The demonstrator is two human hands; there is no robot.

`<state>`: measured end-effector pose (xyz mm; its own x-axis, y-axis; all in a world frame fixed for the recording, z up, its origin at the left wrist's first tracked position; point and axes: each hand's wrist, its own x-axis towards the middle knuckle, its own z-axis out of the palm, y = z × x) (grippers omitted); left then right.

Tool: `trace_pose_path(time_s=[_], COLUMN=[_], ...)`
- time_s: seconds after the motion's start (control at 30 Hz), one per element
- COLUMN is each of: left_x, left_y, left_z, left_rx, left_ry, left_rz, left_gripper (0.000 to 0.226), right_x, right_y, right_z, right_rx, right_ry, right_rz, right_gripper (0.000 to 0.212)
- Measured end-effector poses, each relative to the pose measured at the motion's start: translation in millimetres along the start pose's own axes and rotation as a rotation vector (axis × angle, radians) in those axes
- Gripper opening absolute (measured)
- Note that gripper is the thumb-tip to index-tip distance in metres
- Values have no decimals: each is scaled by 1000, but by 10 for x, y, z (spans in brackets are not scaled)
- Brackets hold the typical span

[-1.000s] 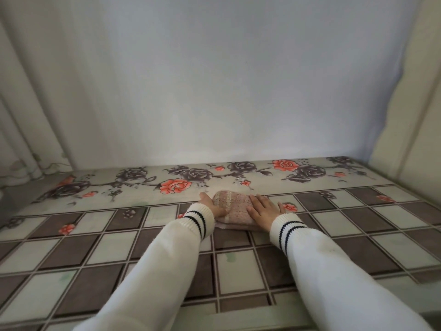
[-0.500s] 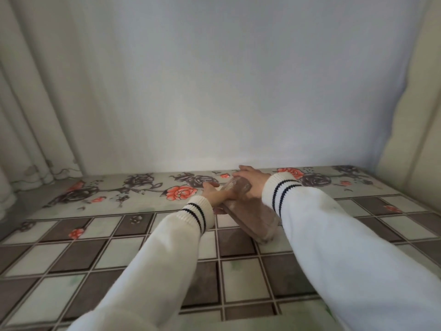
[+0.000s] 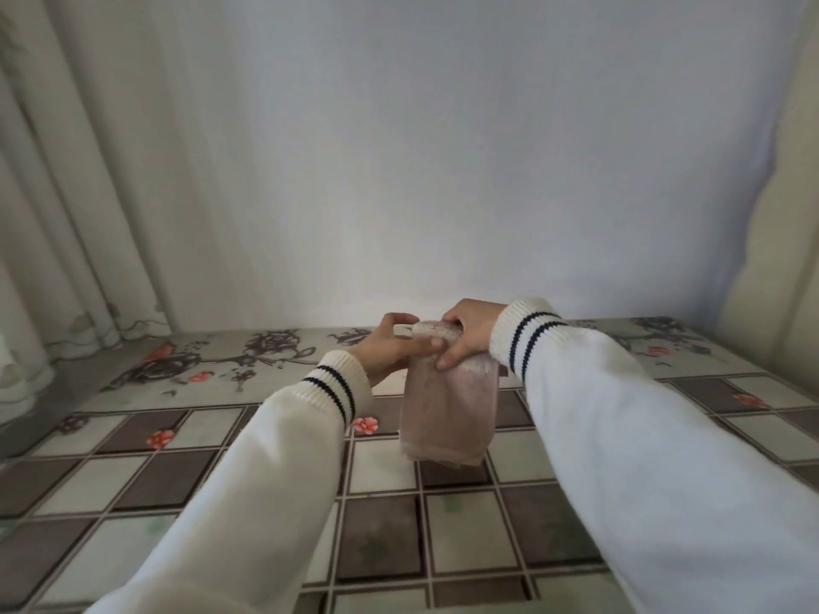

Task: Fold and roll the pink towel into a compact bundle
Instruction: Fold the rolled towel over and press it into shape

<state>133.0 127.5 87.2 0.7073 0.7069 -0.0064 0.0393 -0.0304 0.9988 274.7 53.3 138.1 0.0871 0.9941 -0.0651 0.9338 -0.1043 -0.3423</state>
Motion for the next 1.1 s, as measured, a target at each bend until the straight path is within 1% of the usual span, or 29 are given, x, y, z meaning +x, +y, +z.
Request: trace_pose_path(time_s=[0.03,0.1,0.13,0.17,0.2,0.23,0.27,0.33,0.37,0.47,0.5,0.57,0.63,0.73,0.83,0.93,1.03,1.1], left_x=[-25,-103,-145,-171,-196,-225,-250,-267,-261,-239,-229,-215,-191,-164,-138,-145,-159,-181], left_y=[-15,-74,-119,-166,-205,-237,-252,-270,-273,-293,-311,-386,-495,-612,-701,-755,-776,-763], left_z=[-40,-118,-162,-212,-261,-313,-358,-440,-461,-476,-479,-471,-451,-428,-420,-399,-420,-448], left_rx=[45,215,261,255,216,163,124,122,109,-98,-150,-153,-45,325,629,726,755,763], left_ry=[-29,-104,-171,-246,-296,-313,-291,-190,-140,-12,18,60,131,252,303,327,323,325], left_rz=[-12,-58,-83,-104,-123,-143,-164,-202,-218,-289,-317,-376,-431,-414,-384,-401,-441,-462], left_gripper=[69,86,85,76,60,49,45,52,50,25,22,28,37,52,63,69,77,80], right_x=[1,4,0,-3,2,7,11,27,35,41,46,42,42,46,51,33,5,-11], right_y=[0,14,24,44,76,110,146,217,248,330,352,384,408,439,441,415,396,366], right_z=[10,24,29,32,40,57,87,174,230,476,576,756,883,1007,1145,1196,1139,1088], right_rx=[39,140,210,292,371,440,499,587,616,774,795,696,561,409,315,247,113,20], right_ry=[15,58,75,84,90,95,96,85,80,56,49,21,-12,-58,-55,-58,-40,-2], right_rz=[-5,-13,-13,-7,6,26,53,123,173,269,287,334,368,427,414,381,392,335], right_gripper=[44,38,36,36,39,45,50,60,66,69,71,79,84,86,76,67,73,69])
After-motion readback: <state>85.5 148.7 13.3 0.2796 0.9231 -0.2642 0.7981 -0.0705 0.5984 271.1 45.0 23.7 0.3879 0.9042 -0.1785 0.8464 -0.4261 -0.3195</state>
